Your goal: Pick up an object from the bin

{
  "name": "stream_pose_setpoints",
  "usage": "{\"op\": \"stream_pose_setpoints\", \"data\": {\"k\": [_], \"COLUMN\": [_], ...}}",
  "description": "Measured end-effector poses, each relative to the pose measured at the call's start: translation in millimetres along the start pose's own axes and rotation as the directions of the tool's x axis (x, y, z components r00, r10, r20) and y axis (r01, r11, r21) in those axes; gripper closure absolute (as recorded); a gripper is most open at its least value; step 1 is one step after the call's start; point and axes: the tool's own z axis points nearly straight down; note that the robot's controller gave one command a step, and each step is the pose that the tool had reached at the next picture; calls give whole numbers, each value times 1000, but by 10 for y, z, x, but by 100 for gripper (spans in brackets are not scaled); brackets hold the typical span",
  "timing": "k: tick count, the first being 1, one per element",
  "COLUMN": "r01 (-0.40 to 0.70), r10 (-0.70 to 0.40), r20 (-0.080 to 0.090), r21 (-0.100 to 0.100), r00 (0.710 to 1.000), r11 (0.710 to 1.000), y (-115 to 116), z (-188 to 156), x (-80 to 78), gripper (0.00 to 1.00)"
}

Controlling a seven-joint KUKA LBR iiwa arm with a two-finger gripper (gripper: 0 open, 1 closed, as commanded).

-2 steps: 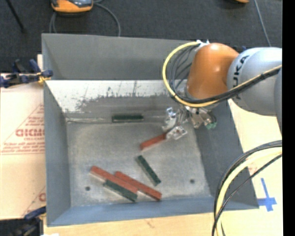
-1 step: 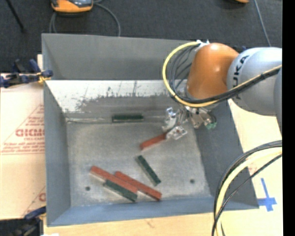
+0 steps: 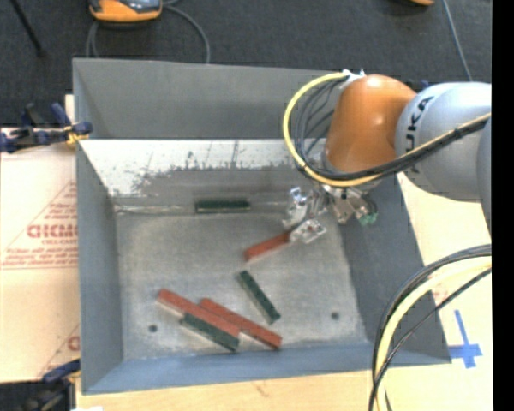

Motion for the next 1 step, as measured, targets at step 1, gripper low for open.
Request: {"op": "stream_pose_setpoints", "data": {"k": [1], "r01": [0], "r10": [0], "r20": [0], "r21": [0], "r00": [1000], "r11": [1000], "y": [0], "z": [0], "x": [0], "gripper": [100]}}
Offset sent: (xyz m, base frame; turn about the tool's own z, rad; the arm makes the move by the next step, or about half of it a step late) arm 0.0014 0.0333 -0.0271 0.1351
